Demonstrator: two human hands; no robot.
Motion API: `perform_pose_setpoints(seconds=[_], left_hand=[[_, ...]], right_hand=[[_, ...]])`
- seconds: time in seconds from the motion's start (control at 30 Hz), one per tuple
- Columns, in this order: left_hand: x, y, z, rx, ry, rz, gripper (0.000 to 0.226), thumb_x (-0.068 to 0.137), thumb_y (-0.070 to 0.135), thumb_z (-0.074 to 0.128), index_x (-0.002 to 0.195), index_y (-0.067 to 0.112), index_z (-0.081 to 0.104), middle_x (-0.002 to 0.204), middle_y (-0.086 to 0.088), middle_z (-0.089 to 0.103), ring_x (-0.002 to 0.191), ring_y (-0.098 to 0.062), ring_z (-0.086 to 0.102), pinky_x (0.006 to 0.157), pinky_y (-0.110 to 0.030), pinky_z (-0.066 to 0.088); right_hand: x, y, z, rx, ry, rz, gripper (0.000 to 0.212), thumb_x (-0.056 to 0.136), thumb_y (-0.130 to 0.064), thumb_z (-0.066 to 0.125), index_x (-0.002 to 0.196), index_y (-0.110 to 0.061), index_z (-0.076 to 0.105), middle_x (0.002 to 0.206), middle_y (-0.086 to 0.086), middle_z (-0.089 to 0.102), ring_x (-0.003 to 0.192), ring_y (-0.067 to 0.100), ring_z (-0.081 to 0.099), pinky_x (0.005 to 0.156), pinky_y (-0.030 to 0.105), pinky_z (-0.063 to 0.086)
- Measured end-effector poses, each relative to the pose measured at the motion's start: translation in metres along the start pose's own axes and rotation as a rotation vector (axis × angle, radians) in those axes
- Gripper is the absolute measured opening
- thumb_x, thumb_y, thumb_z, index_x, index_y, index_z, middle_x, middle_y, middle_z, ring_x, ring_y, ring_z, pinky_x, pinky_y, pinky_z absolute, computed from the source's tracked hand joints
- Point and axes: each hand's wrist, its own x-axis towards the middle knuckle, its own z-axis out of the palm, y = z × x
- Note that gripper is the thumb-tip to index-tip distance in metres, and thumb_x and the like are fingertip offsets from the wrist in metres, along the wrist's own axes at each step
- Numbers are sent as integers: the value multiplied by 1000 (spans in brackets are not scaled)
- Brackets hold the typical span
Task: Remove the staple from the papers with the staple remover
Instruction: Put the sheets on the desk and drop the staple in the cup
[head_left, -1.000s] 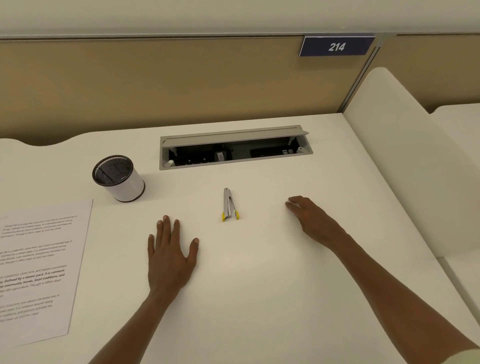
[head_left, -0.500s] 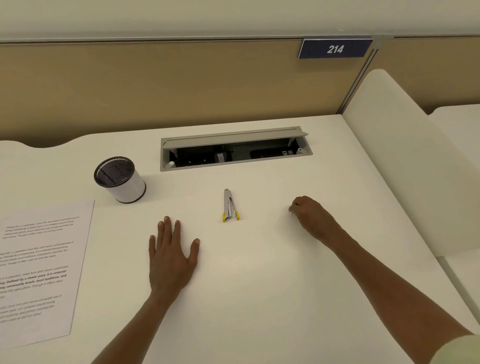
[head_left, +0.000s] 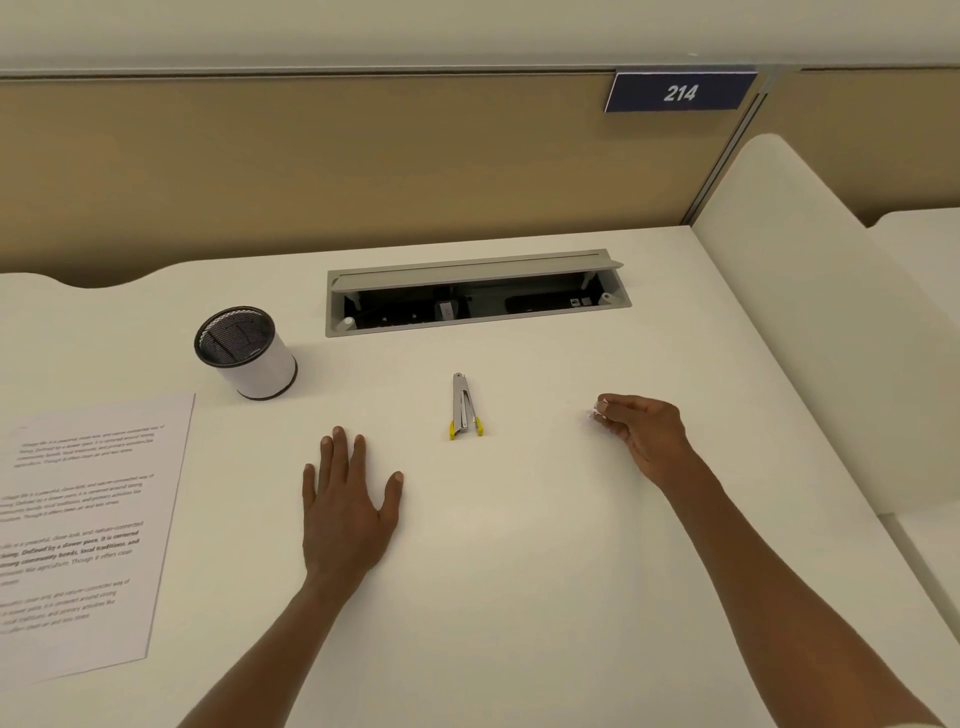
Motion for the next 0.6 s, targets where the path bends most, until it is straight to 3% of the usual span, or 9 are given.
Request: perform_pose_setpoints(seconds=[0.1,0.27,0.6], left_hand=[[0,1,-1,-4,2,-1,80,94,62,26,155,11,33,167,-7,15,155,-22,10,125,-46,12],[0,1,-1,-4,-2,-6,79,94,62,28,155,11,33,167,-7,16,156,-21,9,125,-46,12],[0,1,2,7,10,-7,78,95,61,29,155,12,33,168,-6,13,156,-19,8,125,-45,12]], right_hand=[[-7,5,7,287,-11,102,11,83,13,63,91,7,67,82,11,72,81,20,70,77,26,59],[-23,2,38,547,-87,191,16,86,12,59,83,3,71,81,9,72,78,16,71,70,22,58],[-47,-29,153,542,-353,249,13,88,11,56,90,5,67,82,11,70,77,16,70,68,20,57]])
